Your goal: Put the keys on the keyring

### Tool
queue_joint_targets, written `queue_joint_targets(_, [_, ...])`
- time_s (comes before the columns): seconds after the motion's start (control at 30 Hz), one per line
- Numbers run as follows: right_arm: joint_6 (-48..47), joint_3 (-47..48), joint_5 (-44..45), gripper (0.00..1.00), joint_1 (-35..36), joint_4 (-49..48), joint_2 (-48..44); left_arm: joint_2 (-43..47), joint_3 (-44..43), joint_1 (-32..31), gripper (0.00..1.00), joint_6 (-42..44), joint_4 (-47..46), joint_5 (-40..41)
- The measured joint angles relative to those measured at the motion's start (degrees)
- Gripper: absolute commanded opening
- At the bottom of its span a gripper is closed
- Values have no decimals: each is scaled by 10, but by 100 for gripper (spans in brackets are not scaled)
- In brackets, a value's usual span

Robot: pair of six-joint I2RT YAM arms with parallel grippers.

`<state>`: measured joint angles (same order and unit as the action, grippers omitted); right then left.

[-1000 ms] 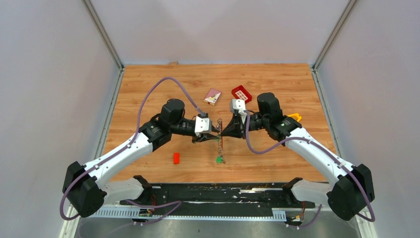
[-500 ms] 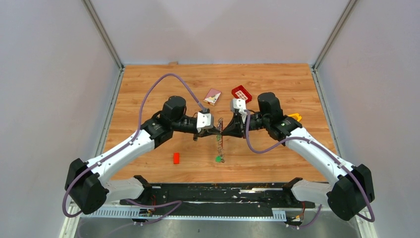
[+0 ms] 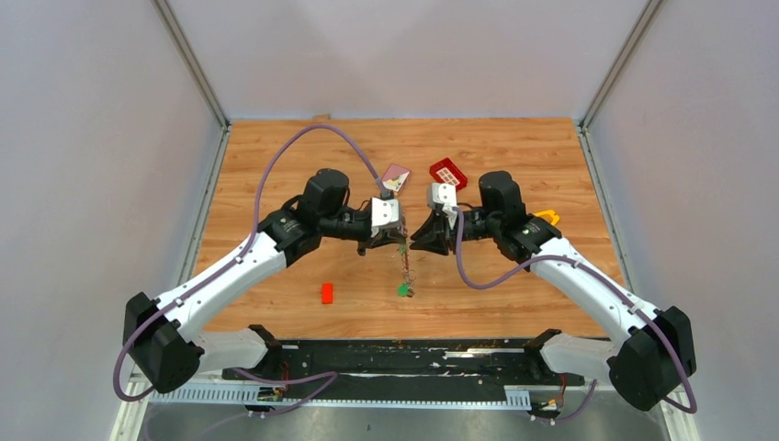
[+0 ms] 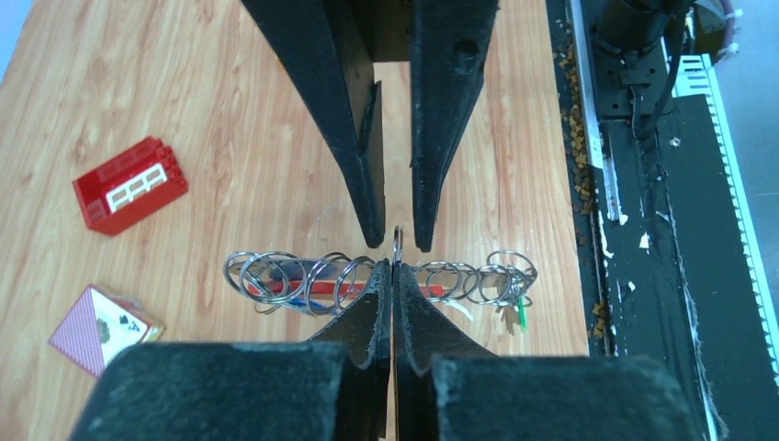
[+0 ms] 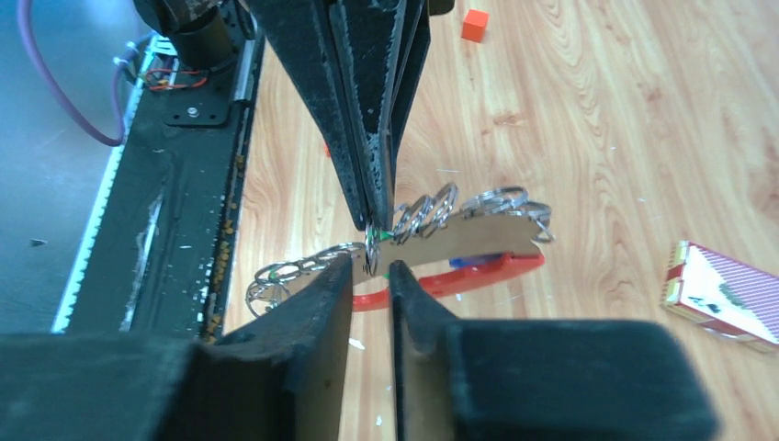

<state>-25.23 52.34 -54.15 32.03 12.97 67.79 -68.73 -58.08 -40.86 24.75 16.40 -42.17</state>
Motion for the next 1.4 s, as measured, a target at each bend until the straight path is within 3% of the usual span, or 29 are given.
queue_joint_targets(0.13, [-12,0,8,40,0,0,-4,-15,-48,0,0,5,69,31])
queue_joint_targets(0.4, [-14,0,9,42,0,0,-4,-30,-100,-20,0,26,176,83])
queue_joint_targets(0.63, [-3,0,-8,39,2,-7,-4,-30,-103,-44,0,20,196,93])
queue_joint_targets(1.1, [12,0,-60,27,10,-18,13,-30,-103,-49,0,-7,183,97])
queue_joint_targets(1.33, [13,0,-57,2,14,-19,23,-30,-103,-49,0,-13,178,95])
queue_joint_targets(1.4, [14,0,-54,0,15,-20,23,-30,-103,-50,0,-13,178,94])
